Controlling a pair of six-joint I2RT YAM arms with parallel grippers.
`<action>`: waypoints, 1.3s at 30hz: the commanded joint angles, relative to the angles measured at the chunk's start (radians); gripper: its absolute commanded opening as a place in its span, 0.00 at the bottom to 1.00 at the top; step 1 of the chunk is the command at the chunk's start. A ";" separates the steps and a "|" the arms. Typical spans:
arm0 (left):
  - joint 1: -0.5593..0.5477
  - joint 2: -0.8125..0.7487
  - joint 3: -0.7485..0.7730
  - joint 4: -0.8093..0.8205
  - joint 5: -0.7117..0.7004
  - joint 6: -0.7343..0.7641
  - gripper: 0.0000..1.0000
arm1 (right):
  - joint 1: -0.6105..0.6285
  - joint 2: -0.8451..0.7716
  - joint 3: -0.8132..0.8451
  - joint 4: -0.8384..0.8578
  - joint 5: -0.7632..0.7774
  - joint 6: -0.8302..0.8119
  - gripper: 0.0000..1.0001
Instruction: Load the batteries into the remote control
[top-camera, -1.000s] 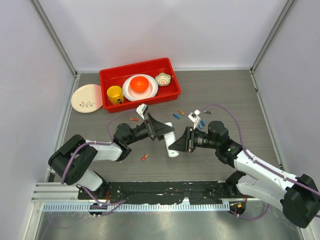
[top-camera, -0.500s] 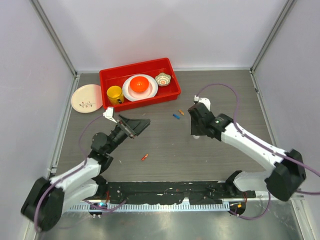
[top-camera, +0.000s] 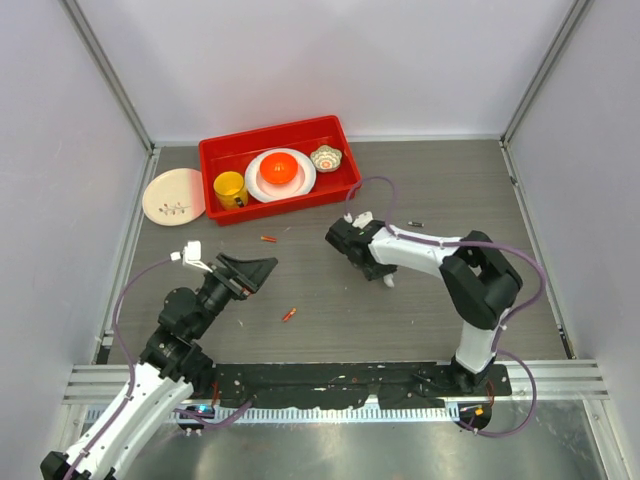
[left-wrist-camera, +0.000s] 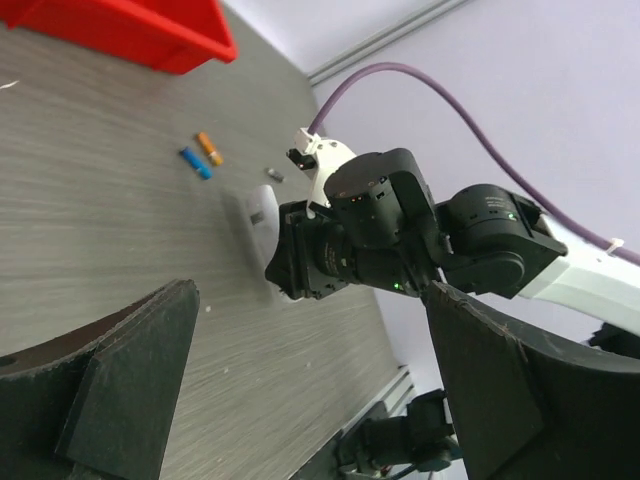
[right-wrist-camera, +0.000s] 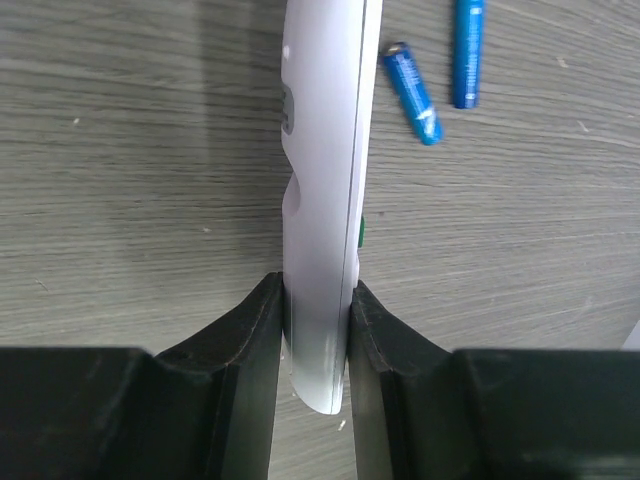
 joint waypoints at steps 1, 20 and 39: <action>-0.003 -0.043 -0.004 -0.140 -0.028 0.032 1.00 | 0.031 0.061 0.062 0.010 0.036 0.000 0.01; -0.001 -0.067 -0.056 -0.164 -0.031 -0.004 1.00 | 0.086 0.129 0.095 0.072 -0.102 -0.033 0.55; -0.003 0.320 0.124 -0.376 -0.171 0.094 1.00 | 0.092 -0.645 -0.284 0.305 -0.095 0.036 0.68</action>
